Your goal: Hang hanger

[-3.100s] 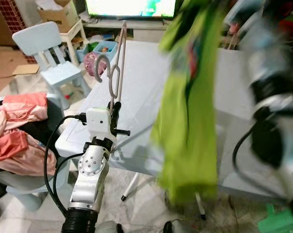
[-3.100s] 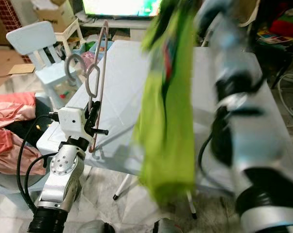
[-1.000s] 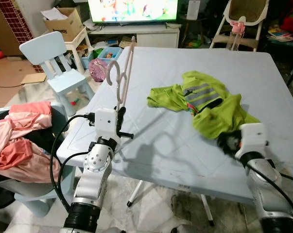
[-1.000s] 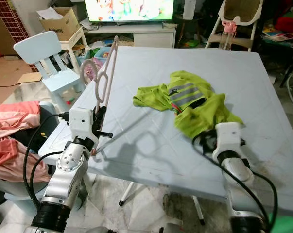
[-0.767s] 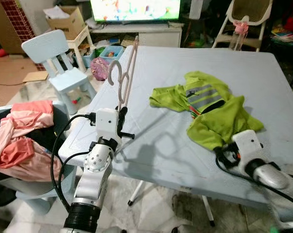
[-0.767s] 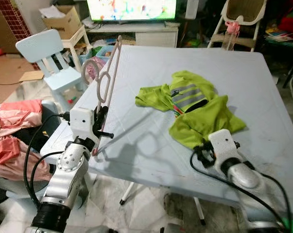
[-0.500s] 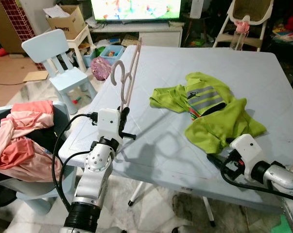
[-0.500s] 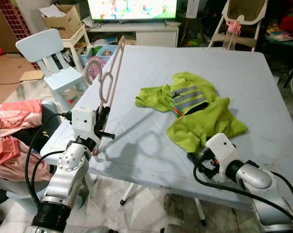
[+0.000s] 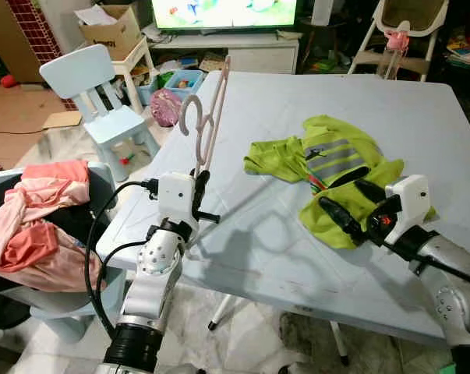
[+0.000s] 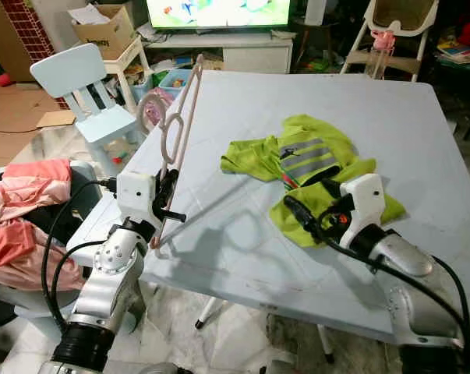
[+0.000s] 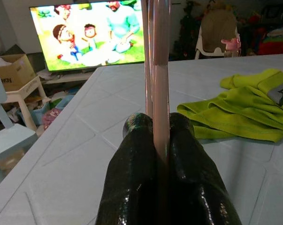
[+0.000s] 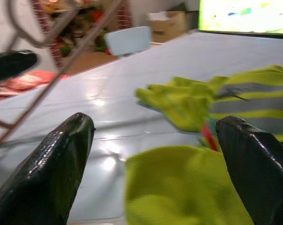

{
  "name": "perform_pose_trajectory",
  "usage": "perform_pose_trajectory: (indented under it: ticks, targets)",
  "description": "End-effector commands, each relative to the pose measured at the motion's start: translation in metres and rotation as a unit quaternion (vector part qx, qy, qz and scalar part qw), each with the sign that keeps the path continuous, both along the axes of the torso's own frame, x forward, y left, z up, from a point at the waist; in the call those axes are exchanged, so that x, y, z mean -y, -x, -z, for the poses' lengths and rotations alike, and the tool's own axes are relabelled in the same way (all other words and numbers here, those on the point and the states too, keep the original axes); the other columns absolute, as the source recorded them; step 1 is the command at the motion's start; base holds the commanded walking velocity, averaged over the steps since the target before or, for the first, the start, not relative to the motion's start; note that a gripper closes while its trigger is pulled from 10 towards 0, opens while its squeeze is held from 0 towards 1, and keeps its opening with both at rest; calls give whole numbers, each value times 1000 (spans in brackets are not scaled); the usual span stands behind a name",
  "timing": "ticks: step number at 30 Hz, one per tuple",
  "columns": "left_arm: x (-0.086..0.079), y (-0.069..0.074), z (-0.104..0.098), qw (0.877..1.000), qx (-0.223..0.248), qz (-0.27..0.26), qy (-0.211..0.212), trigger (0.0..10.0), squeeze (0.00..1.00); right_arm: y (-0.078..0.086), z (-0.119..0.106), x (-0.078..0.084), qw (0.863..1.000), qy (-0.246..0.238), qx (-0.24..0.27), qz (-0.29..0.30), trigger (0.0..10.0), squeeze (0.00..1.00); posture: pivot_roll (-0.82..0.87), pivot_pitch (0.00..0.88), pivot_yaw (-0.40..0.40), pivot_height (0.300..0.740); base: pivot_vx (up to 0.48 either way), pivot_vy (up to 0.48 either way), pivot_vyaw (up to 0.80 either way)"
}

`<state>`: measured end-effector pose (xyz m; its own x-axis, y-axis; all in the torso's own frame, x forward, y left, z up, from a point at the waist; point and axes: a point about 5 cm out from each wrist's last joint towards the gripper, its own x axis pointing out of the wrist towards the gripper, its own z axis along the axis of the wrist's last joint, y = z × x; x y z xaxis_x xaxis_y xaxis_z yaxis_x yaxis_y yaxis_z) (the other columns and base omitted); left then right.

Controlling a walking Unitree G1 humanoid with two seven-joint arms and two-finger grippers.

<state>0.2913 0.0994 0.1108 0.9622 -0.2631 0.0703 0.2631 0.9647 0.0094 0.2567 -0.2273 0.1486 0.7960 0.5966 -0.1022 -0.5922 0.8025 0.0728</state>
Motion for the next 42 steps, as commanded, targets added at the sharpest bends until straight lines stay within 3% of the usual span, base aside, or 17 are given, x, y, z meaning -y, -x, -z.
perform_pose_trajectory:
  ticks: [1,6,12,16,17,18,19,20,25,27,29,32,33,34,35,39,42]
  targets:
    - [-8,6,20,999,-49,-6,-11,10000,0,9,6,-2,998,9,-37,-46,10000,1000,-68,0,48,740,0,0,0]
    - [-8,5,20,999,-49,-8,-9,10000,0,16,27,5,991,68,-96,-63,10000,1000,-60,0,44,740,0,0,0]
    - [-8,6,18,999,-48,-8,-7,10000,0,22,46,-1,980,84,-152,-94,10000,1000,-55,0,47,740,0,0,0]
    - [-8,5,18,999,-47,-5,-7,10000,0,13,60,-5,978,113,-159,-66,10000,1000,-55,0,49,740,0,0,0]
    - [-8,5,18,999,-47,-4,-7,10000,0,8,63,-6,979,121,-156,-50,10000,1000,-55,0,49,740,0,0,0]
    - [-8,5,18,999,-48,-1,-6,10000,0,-6,68,-5,979,139,-149,7,10000,1000,-55,0,49,740,0,0,0]
    - [-8,5,18,999,-48,-1,-6,10000,0,-6,68,-5,979,139,-149,7,10000,1000,-55,0,49,740,0,0,0]
    - [-7,5,17,999,-49,2,-5,10000,0,-16,70,-6,978,154,-136,42,10000,1000,-52,0,48,740,0,0,0]
    - [-6,4,17,999,-48,3,-5,10000,0,-37,71,-15,973,177,-109,101,10000,1000,-50,0,46,740,0,0,0]
    - [-5,5,17,999,-47,4,-4,10000,0,-48,62,-18,971,195,-58,129,10000,1000,-43,0,40,740,0,0,0]
    - [-5,5,16,999,-46,4,-3,10000,0,-53,49,-27,981,139,-37,131,10000,1000,-43,0,40,740,0,0,0]
    - [-8,7,16,999,-46,1,1,10000,0,-49,37,-28,986,97,-4,132,10000,996,-40,0,35,740,0,0,0]
    - [-9,8,16,999,-46,1,1,10000,0,-44,35,-26,986,91,8,137,10000,514,-40,0,35,740,0,0,0]
    - [-9,9,16,999,-45,0,1,10000,0,-41,34,-25,986,88,16,141,10000,514,-40,0,35,740,0,0,0]
    - [-9,10,15,999,-44,2,2,10000,0,-35,36,-22,984,86,19,154,10000,0,-45,0,33,740,0,0,0]
    - [-9,11,16,999,-46,7,3,10000,0,-5,49,-11,973,65,15,222,10000,0,-59,0,42,740,0,0,0]
    - [-7,10,15,999,-44,10,1,10000,0,0,52,-7,966,54,13,254,10000,0,-62,0,47,740,0,0,0]
